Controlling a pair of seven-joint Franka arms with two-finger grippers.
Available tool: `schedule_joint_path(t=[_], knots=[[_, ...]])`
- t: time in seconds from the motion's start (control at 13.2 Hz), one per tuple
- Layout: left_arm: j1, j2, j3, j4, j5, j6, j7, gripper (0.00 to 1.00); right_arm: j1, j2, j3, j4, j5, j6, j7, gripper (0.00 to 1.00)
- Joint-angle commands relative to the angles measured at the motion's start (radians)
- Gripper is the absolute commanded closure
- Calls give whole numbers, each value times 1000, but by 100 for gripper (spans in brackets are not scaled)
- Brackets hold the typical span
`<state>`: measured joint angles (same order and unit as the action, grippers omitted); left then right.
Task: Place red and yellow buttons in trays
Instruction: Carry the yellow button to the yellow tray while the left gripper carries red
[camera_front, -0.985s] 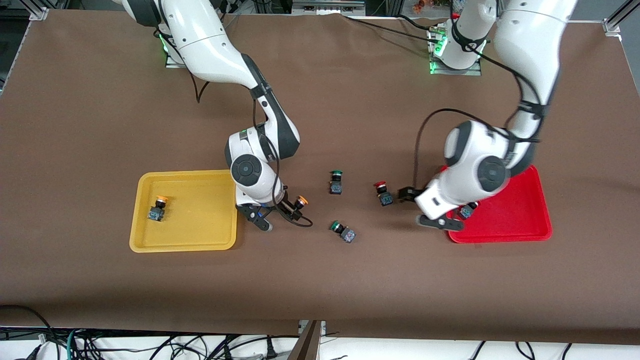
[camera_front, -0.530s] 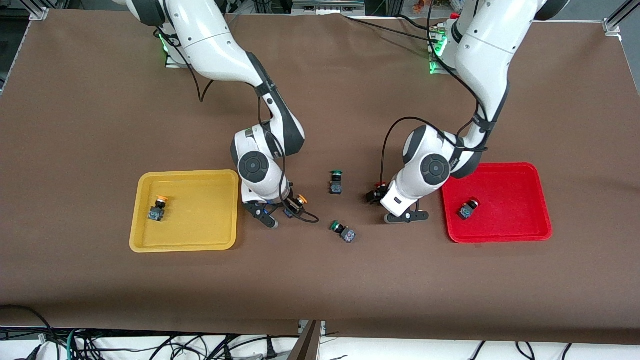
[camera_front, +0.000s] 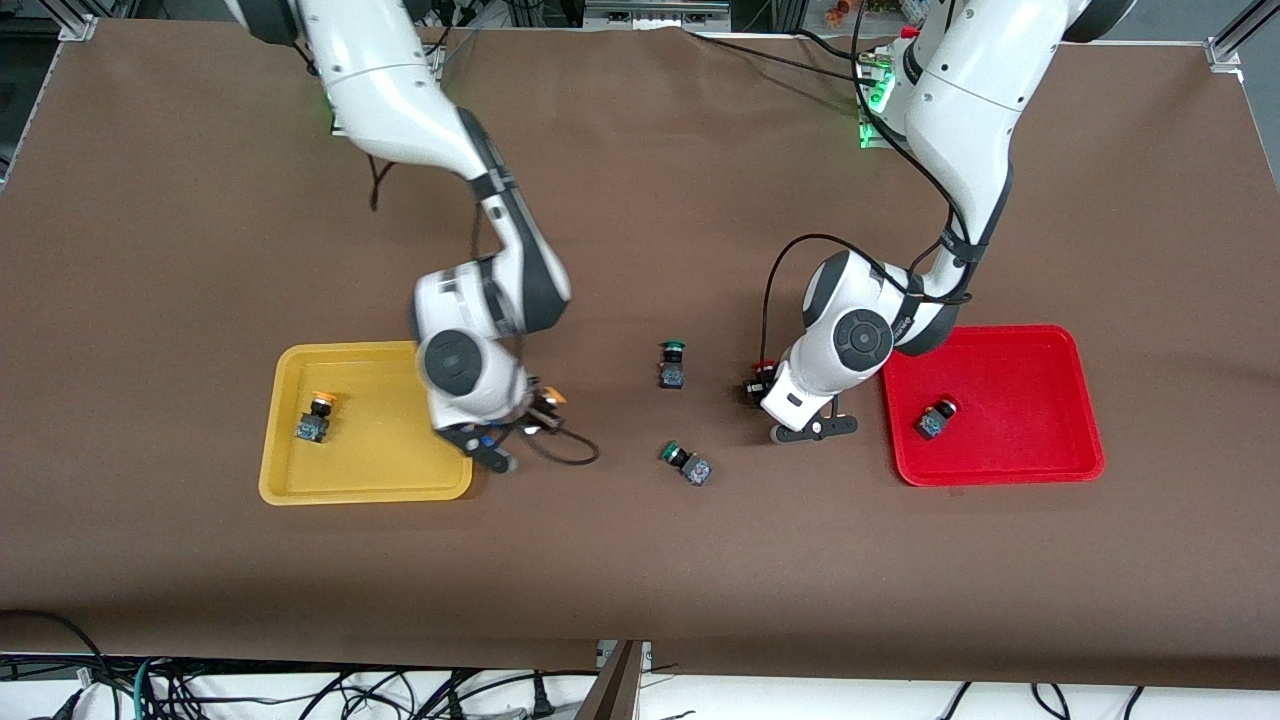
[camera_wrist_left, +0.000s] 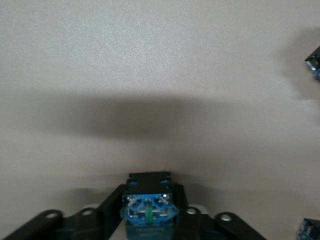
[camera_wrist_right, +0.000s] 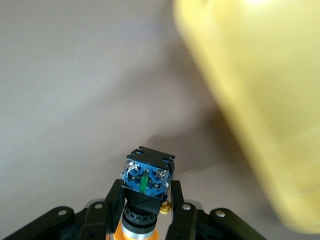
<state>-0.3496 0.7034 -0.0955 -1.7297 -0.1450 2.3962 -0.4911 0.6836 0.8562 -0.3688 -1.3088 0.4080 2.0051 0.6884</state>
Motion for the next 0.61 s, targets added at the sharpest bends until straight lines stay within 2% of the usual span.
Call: schedule_joint_path(t=[0.0, 0.23, 0.38, 0.45, 0.53], knots=[[-3, -64, 13, -5, 89, -112, -21, 100, -68, -48, -63, -4, 12, -147, -267, 100], [76, -131, 11, 59, 180, -294, 128, 100, -81, -40, -142, -44, 11, -216, -455, 100], [171, -171, 14, 68, 185, -440, 416, 100, -140, -17, -140, -75, 12, -200, -561, 100], [217, -174, 14, 67, 186, -442, 534, 100, -144, -11, -140, -84, 12, -198, -569, 89], [253, -170, 14, 67, 186, -430, 643, 100, -144, -9, -140, -87, 12, -194, -569, 53]])
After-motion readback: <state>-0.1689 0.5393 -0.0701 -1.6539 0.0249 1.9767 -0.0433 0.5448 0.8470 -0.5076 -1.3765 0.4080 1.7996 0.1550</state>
